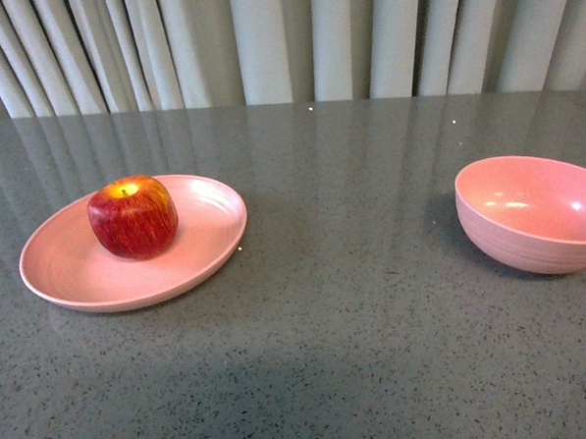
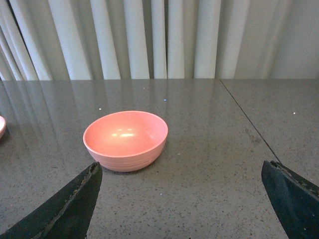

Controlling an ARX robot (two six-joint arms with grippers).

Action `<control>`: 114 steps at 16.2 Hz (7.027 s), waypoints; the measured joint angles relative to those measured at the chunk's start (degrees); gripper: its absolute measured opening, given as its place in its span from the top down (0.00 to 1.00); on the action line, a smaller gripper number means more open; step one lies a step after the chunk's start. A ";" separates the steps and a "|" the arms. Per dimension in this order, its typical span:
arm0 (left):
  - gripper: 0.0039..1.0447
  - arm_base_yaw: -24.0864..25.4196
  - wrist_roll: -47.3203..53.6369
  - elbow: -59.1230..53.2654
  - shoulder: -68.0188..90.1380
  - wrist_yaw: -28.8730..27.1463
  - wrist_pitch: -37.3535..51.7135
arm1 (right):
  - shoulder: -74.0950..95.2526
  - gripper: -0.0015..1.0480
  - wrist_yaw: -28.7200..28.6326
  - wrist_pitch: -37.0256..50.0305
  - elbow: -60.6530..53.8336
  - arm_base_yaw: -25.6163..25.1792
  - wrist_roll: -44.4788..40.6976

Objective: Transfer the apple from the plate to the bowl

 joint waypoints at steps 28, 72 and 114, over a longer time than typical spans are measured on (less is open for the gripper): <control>0.06 0.00 0.00 0.00 0.00 0.02 0.00 | 80.30 0.06 -7.15 3.52 52.81 -1.27 -2.21; 0.06 0.00 0.00 0.00 0.00 0.00 0.00 | 107.14 0.97 -6.84 -11.45 73.05 20.76 12.48; 0.06 0.00 0.00 0.00 0.00 0.00 0.00 | 23.12 0.57 0.04 11.13 10.21 0.00 1.84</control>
